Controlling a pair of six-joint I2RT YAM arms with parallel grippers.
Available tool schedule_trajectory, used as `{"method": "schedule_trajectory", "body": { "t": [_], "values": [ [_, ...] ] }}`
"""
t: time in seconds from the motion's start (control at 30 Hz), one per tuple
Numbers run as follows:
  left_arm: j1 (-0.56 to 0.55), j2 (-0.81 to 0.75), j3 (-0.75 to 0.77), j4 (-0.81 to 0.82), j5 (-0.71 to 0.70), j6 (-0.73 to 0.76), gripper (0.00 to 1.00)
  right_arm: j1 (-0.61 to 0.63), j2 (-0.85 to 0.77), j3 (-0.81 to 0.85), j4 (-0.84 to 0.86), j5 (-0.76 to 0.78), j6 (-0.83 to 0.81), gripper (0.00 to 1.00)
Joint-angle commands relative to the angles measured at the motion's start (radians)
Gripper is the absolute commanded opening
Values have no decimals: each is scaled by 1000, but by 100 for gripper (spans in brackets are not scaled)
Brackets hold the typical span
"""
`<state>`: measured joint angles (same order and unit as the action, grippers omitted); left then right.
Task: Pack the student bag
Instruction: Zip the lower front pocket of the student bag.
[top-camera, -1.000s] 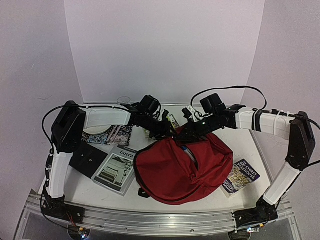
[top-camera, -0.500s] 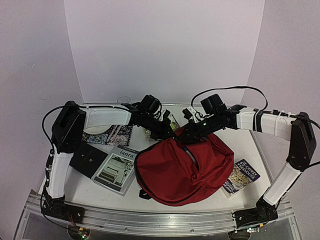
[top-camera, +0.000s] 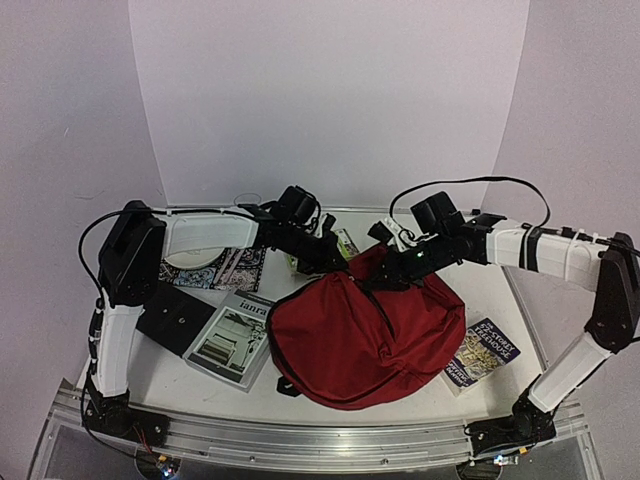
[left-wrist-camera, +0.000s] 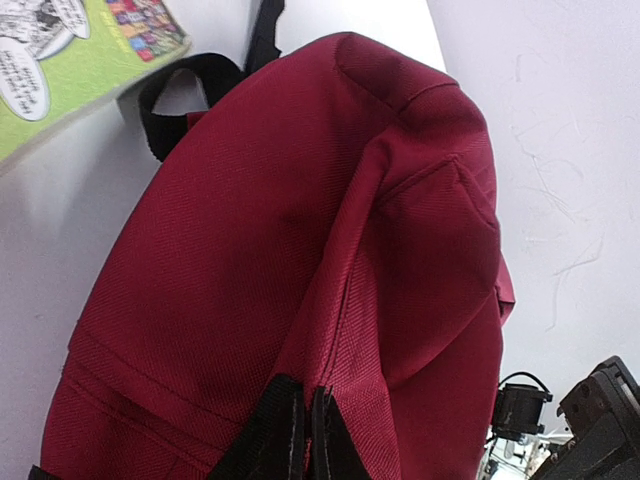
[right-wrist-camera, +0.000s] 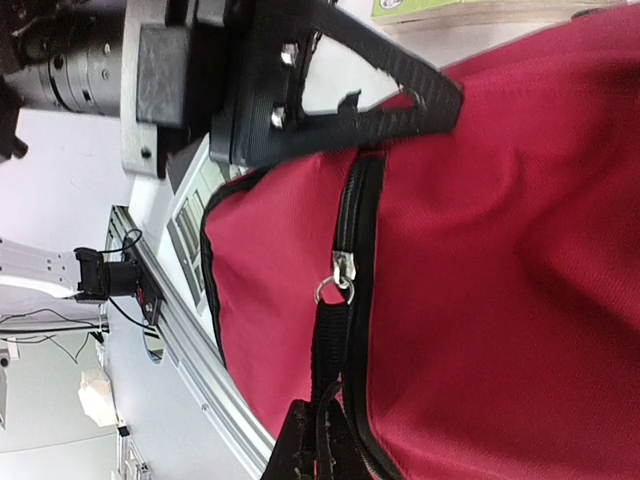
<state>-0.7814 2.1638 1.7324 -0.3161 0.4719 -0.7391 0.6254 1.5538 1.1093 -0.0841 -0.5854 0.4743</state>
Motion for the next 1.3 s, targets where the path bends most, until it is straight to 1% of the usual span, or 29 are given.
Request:
{"method": "schedule_trajectory", "body": {
  "t": [0.0, 0.23, 0.6, 1.27],
  "values": [
    [74, -69, -22, -3, -122, 23, 0, 7, -78, -37, -88, -34, -31, 0],
    [99, -73, -34, -5, -151, 25, 0, 7, -131, -80, -115, -14, -31, 0],
    [120, -68, -36, -6, -166, 26, 0, 7, -248, -171, -176, 83, 1, 0],
    [142, -49, -17, -9, -178, 23, 0, 5, -470, -329, -276, 227, 131, 0]
  ]
}}
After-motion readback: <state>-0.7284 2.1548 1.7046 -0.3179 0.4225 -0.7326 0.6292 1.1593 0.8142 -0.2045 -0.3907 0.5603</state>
